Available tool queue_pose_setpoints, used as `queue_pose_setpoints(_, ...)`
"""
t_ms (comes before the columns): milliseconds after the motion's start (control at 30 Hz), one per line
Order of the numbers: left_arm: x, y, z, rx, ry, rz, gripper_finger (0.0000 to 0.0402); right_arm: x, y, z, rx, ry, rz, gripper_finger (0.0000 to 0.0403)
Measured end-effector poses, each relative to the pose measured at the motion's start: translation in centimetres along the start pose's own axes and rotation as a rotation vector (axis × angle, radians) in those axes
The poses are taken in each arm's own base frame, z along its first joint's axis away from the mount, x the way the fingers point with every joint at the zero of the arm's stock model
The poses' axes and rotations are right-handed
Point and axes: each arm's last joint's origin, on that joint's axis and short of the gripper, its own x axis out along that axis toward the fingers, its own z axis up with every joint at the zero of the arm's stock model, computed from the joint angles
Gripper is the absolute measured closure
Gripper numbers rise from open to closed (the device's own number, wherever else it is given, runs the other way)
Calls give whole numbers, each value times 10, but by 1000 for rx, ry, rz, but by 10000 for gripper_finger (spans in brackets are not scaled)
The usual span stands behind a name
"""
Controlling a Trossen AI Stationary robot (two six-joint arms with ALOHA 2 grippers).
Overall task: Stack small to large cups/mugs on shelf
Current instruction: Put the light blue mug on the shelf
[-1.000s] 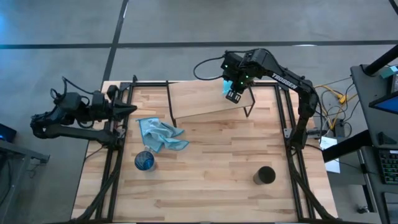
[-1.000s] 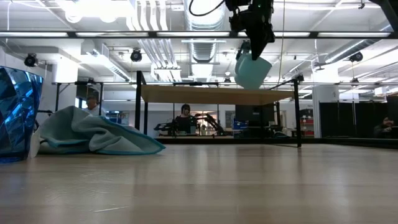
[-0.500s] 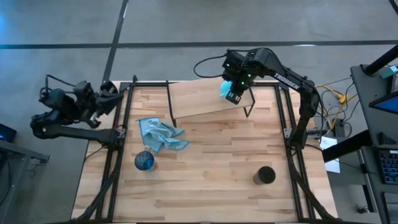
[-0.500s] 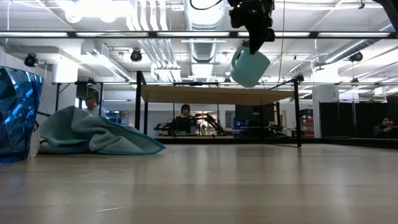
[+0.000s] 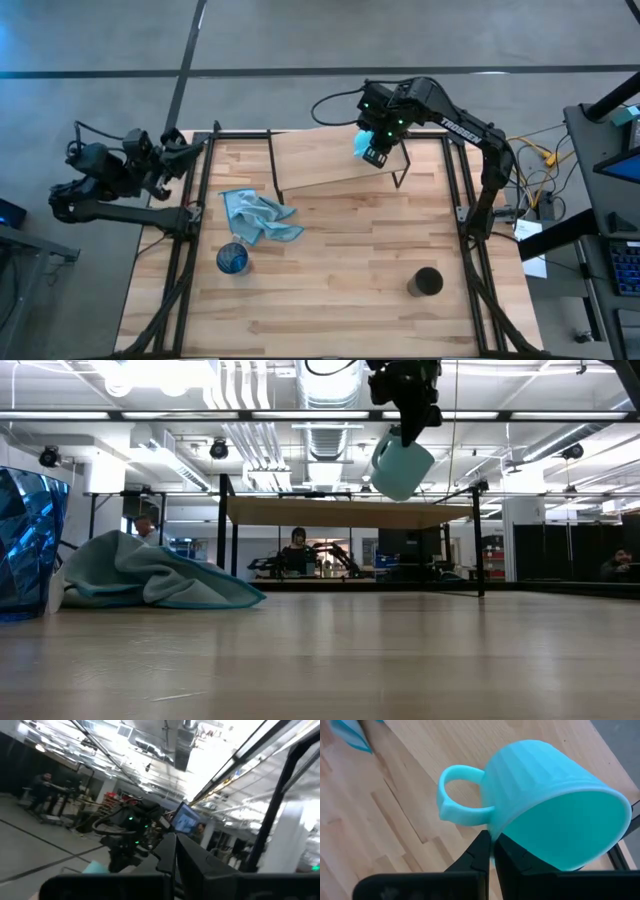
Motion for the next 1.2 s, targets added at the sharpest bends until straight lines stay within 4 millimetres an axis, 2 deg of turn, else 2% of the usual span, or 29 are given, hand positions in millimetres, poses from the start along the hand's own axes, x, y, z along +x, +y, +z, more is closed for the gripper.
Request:
queue_pose_setpoints(200, 0, 0, 0, 130, -1, -3, 402, -1, 0, 0, 6, -3, 0, 390)
queue_pose_setpoints(1200, -1, 0, 0, 129, -3, -6, 402, 1, -2, 0, 45, 4, -50, 390)
